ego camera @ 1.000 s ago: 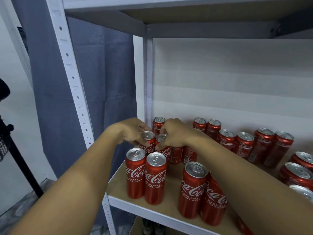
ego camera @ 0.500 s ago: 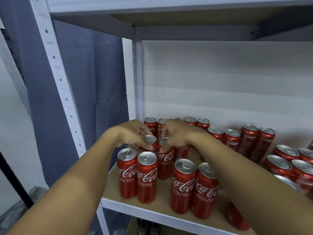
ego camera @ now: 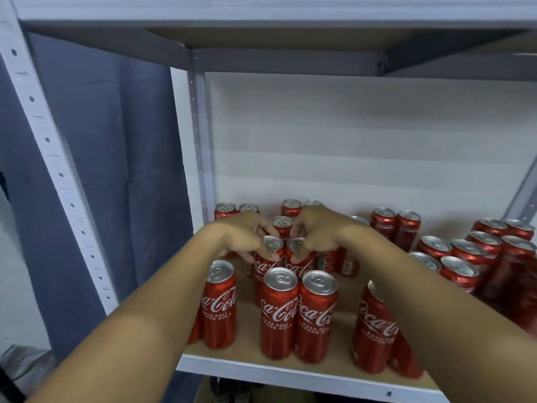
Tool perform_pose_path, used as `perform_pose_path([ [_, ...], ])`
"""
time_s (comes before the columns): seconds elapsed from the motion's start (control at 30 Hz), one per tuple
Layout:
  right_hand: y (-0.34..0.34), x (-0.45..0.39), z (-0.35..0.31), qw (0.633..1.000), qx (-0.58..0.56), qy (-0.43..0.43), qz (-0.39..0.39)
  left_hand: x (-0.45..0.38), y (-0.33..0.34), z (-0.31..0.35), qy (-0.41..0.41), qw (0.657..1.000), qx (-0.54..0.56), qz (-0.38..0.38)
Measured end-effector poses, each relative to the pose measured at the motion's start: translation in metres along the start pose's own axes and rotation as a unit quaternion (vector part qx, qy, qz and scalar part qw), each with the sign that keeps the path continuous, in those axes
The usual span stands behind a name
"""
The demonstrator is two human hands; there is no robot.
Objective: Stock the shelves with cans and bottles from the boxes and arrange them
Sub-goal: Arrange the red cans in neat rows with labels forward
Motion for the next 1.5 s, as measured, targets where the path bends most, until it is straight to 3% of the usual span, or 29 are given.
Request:
perform_pose_path([
  [0.53,-0.004,0.007,0.037,0.999,-0.044,0.022,0.010,-0.021,0.016,0.013,0.030,0.999,-0.001,-0.034],
  [0.97,-0.013,-0.002,0.036,0.994,-0.055,0.023,-0.088,-0.026,0.004,0.018,0.047,0.993,-0.086,-0.061],
  [1.03,-0.017,-0.005,0.035,0.994,-0.056,0.013,-0.093,-0.029,0.000,0.019,0.051,0.995,-0.067,-0.044],
  [1.13,-0.025,-0.015,0.033,0.999,-0.030,-0.016,-0.031,-0.031,-0.013,0.021,0.076,0.996,-0.028,0.033],
  [1.27,-0.026,-0.035,0.032,0.996,-0.071,-0.034,0.031,-0.036,-0.036,0.013,0.078,0.978,-0.124,0.150],
  [1.5,-0.012,-0.074,0.012,0.997,-0.047,-0.040,0.045,-0.040,-0.041,-0.003,-0.022,0.968,-0.218,0.126],
])
Point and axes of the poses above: each hand's wrist, its own x-axis away from the middle knuckle, its own y-axis out of the palm, z = x × y, the point moved 1 cm from there along -x, towards the middle knuckle, and after that the axes turned 12 degrees about y, right-handed, at the moved point
